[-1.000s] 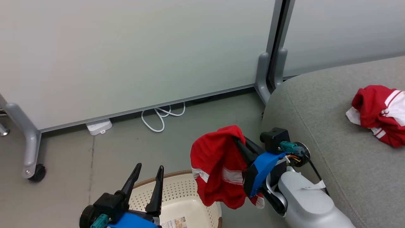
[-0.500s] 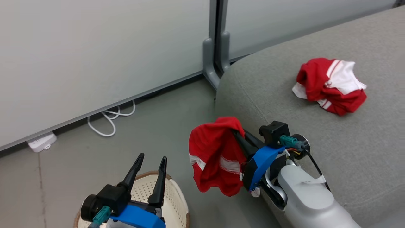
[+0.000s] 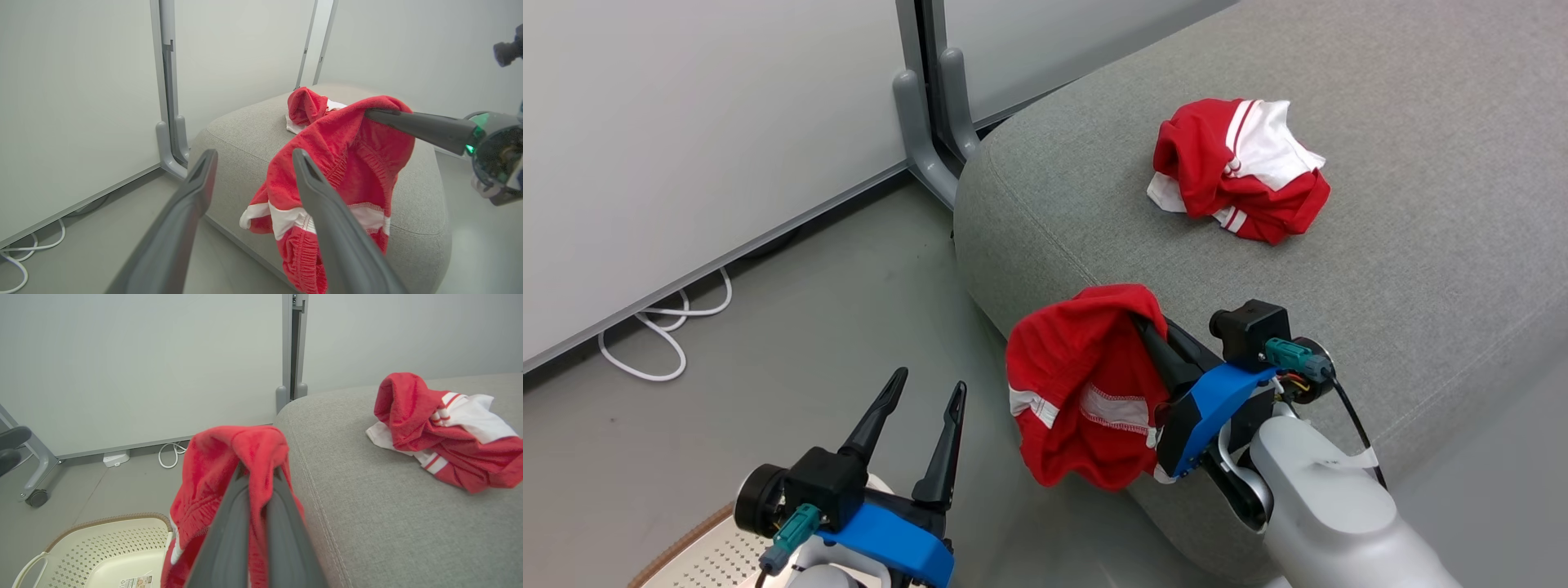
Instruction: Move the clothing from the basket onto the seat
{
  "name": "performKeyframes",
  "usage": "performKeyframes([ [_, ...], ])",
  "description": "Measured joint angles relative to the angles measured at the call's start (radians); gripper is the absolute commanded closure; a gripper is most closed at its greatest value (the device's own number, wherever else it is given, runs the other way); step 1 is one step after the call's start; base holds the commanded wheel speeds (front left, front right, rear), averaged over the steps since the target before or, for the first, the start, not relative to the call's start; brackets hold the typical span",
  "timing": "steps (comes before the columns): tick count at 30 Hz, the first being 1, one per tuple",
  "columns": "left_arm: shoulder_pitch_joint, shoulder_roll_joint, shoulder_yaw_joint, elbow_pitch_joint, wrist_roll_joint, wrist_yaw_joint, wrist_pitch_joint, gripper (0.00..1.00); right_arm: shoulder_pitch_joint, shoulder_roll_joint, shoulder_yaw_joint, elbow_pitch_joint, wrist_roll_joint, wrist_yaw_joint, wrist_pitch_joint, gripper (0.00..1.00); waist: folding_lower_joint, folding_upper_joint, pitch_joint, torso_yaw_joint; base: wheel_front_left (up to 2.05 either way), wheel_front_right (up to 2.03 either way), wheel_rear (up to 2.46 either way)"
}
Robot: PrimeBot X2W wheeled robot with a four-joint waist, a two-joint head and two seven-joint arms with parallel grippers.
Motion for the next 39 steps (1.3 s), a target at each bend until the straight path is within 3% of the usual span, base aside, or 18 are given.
performKeyframes([
  [12,-0.033,0.025,-0.024,0.012,-0.016,0.0,0.0,0.0,0.031,0.002,-0.084,-0.043,-0.01,0.0,0.0,1.0,0.0,0.0,0.033,-0.008,0.0,0.0,0.0],
  [18,-0.037,0.052,0.01,-0.035,0.003,0.0,0.0,0.0,-0.141,-0.01,-0.213,-0.019,-0.057,0.0,0.045,1.0,0.0,0.0,0.095,-0.013,0.0,0.0,0.0],
  [25,-0.105,0.131,-0.035,-0.107,0.033,0.0,0.0,0.0,-0.42,-0.21,-0.401,-0.072,-0.068,0.0,0.122,1.0,0.0001,0.0,0.227,0.009,0.0,0.0,0.0],
  [30,-0.19,0.204,-0.083,-0.189,0.04,0.0,0.022,0.0,-0.516,-0.335,-0.595,-0.084,-0.078,0.0,0.142,1.0,0.0002,0.0,0.346,0.047,0.0,0.0,0.0],
  [34,-0.252,0.248,-0.102,-0.257,0.035,0.0,0.04,0.0,-0.521,-0.352,-0.709,-0.072,-0.091,0.0,0.13,1.0,0.0002,0.0,0.45,0.082,0.0,0.0,0.0],
  [39,-0.326,0.287,-0.129,-0.312,0.024,0.0,0.054,0.0,-0.476,-0.33,-0.802,-0.026,-0.121,0.0,0.094,1.0,0.0003,-0.0001,0.572,0.128,0.0,0.0,0.0],
])
